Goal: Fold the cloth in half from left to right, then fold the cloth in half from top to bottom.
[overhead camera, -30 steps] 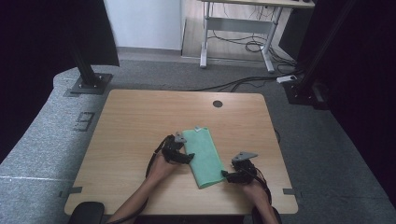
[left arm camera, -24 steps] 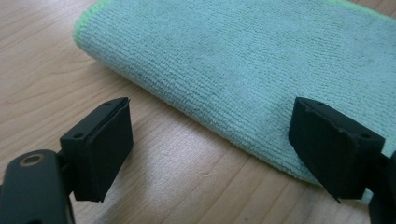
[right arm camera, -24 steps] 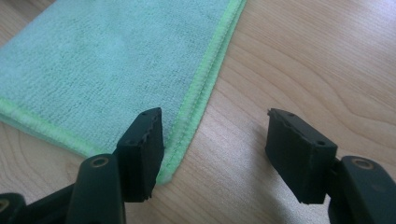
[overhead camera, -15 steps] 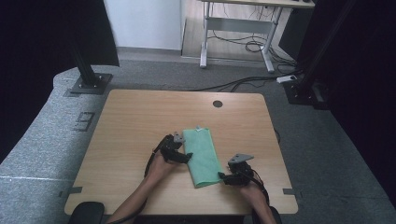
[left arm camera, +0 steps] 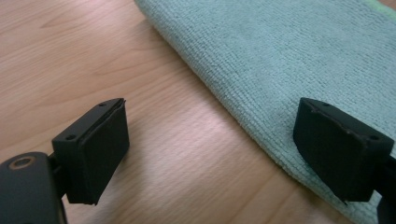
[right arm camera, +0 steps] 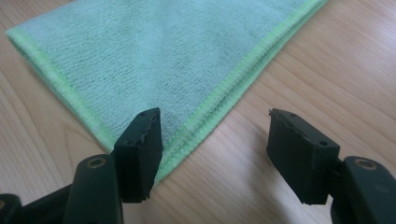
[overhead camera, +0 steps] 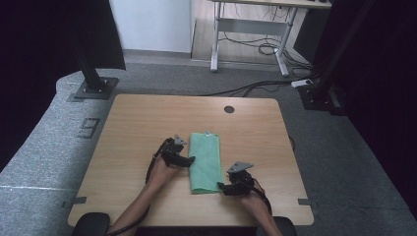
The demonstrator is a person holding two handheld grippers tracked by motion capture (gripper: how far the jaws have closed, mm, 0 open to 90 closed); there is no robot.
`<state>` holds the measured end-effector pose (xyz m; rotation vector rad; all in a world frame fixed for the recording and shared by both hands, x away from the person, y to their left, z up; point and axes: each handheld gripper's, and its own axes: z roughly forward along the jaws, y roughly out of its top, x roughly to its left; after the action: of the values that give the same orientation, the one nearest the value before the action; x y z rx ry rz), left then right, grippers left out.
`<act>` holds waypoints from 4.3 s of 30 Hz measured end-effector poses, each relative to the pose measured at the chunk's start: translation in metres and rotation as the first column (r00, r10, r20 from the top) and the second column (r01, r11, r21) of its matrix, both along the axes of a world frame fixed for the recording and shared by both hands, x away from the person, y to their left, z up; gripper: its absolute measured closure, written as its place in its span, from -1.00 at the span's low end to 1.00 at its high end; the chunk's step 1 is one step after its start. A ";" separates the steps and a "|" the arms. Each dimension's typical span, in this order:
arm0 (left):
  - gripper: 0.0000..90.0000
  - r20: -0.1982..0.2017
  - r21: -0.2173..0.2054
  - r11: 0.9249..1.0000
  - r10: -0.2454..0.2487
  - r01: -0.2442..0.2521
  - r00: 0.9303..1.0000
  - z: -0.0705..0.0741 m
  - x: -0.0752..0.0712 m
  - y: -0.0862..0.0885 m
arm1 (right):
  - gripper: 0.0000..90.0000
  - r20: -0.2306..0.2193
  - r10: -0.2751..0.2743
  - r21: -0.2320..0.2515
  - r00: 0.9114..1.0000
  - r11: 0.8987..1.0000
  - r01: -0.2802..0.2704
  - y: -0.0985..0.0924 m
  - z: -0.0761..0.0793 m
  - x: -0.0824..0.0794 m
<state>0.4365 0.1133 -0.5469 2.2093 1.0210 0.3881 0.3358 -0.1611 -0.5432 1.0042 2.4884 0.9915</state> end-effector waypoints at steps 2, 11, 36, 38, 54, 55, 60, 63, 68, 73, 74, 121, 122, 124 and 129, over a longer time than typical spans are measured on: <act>-0.75 -0.002 0.001 1.000 0.013 -0.013 1.000 0.000 0.003 0.004 | -0.23 0.003 0.009 0.003 1.000 1.000 -0.009 0.007 0.000 0.002; -0.76 -0.007 -0.004 0.998 0.057 -0.057 0.998 0.000 0.013 0.019 | -0.29 -0.006 0.035 0.017 0.999 0.999 -0.035 0.027 -0.002 0.014; -0.87 0.019 0.013 0.997 0.082 -0.083 0.996 -0.001 0.019 0.016 | -0.27 -0.008 0.028 0.011 1.000 1.000 -0.028 0.027 -0.001 0.022; -0.86 0.017 0.011 0.996 0.084 -0.084 0.996 -0.001 0.018 0.016 | -0.27 -0.006 0.027 0.010 1.000 1.000 -0.027 0.027 -0.001 0.021; -0.83 0.030 -0.048 0.999 0.003 -0.002 1.000 0.020 -0.004 0.017 | -0.42 0.020 0.028 0.014 0.999 1.000 -0.028 0.027 0.008 0.019; -0.83 0.030 -0.053 0.999 -0.002 0.004 1.000 0.022 -0.008 0.018 | -0.46 0.025 0.029 0.017 0.999 0.999 -0.029 0.026 0.009 0.019; -0.83 0.027 -0.062 0.998 -0.024 0.026 0.999 0.028 -0.026 0.028 | -0.60 0.041 0.019 0.032 0.999 0.999 -0.020 0.019 0.014 0.018; -0.84 0.021 -0.059 0.997 -0.041 0.043 0.999 0.029 -0.038 0.034 | -0.65 0.045 0.009 0.039 0.999 0.999 -0.011 0.015 0.017 0.018; -0.89 0.029 -0.038 0.998 -0.058 0.059 0.998 0.030 -0.057 0.042 | -0.69 0.052 0.001 0.045 0.999 0.999 -0.003 0.005 0.021 0.017; -0.94 0.050 0.006 0.998 -0.063 0.063 0.997 0.028 -0.075 0.051 | -0.71 0.049 -0.011 0.038 0.999 0.999 0.009 -0.004 0.022 0.016; -0.95 0.055 0.010 0.998 -0.060 0.059 0.997 0.027 -0.078 0.054 | -0.72 0.048 -0.012 0.035 0.999 0.999 0.010 -0.006 0.022 0.016; -1.00 -0.017 0.019 1.000 -0.014 0.014 1.000 -0.002 -0.084 0.077 | -1.00 0.018 -0.156 0.033 0.988 0.987 0.155 -0.047 -0.014 0.025; -1.00 -0.017 0.020 1.000 -0.014 0.014 1.000 -0.002 -0.084 0.077 | -1.00 0.018 -0.156 0.033 0.988 0.987 0.155 -0.047 -0.014 0.025; -1.00 -0.017 0.019 1.000 -0.014 0.014 1.000 -0.002 -0.084 0.077 | -1.00 0.018 -0.156 0.033 0.988 0.987 0.155 -0.047 -0.014 0.025; -1.00 -0.018 0.021 1.000 0.008 -0.007 1.000 -0.002 -0.083 0.074 | -1.00 0.018 -0.156 0.034 0.988 0.987 0.155 -0.047 -0.013 0.025</act>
<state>0.3537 0.1877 -0.5489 2.2323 1.0394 0.3850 0.3609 -0.2078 -0.5567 1.1721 2.3431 0.9906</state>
